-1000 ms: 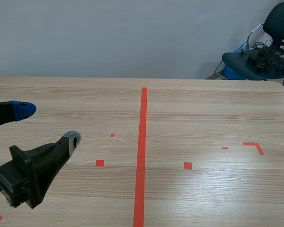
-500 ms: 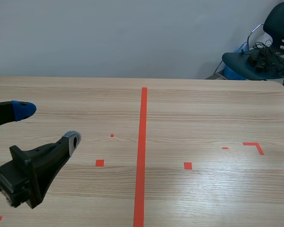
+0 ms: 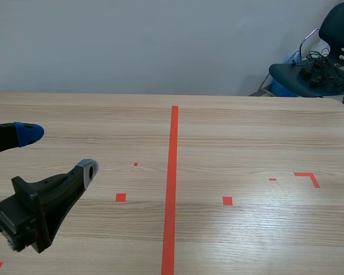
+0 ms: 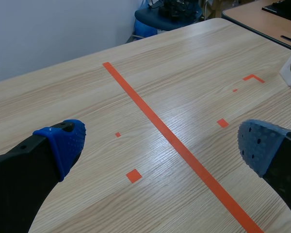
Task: Do the leaf sorting experiment
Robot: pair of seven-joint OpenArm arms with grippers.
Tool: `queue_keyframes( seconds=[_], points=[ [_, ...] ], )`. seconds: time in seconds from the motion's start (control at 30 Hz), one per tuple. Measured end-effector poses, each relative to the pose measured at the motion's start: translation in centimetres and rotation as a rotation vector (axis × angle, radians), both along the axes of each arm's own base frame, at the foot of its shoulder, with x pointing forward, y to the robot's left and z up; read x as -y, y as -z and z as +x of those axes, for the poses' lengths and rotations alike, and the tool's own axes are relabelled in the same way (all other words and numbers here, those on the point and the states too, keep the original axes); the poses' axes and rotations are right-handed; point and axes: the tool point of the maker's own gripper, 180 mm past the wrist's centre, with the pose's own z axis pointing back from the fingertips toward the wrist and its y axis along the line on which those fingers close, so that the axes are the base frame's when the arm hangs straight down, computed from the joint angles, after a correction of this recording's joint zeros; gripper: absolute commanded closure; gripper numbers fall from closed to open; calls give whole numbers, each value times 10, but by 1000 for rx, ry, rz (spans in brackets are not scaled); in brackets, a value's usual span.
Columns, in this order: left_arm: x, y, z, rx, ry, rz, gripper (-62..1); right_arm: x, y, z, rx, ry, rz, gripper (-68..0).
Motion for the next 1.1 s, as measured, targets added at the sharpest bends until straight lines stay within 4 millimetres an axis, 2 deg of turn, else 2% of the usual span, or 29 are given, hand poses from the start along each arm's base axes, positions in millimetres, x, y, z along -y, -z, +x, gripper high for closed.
queue_keyframes(
  seconds=[0.33,0.57,0.73,0.97,1.1],
  points=[
    [0,0,0,0,0,0,-623,-1,1,0,-2,-3,3,-679],
    [0,0,0,0,0,0,-623,-35,18,-2,-47,-84,60,-679],
    [0,0,0,0,0,0,-623,-49,26,-4,-69,-118,76,-679],
    [0,1,0,-3,0,2,-623,-50,27,-4,-71,-121,80,-679],
    [-1,11,-1,-53,2,40,-623,-50,27,-4,-70,-121,80,-679]
  ],
)
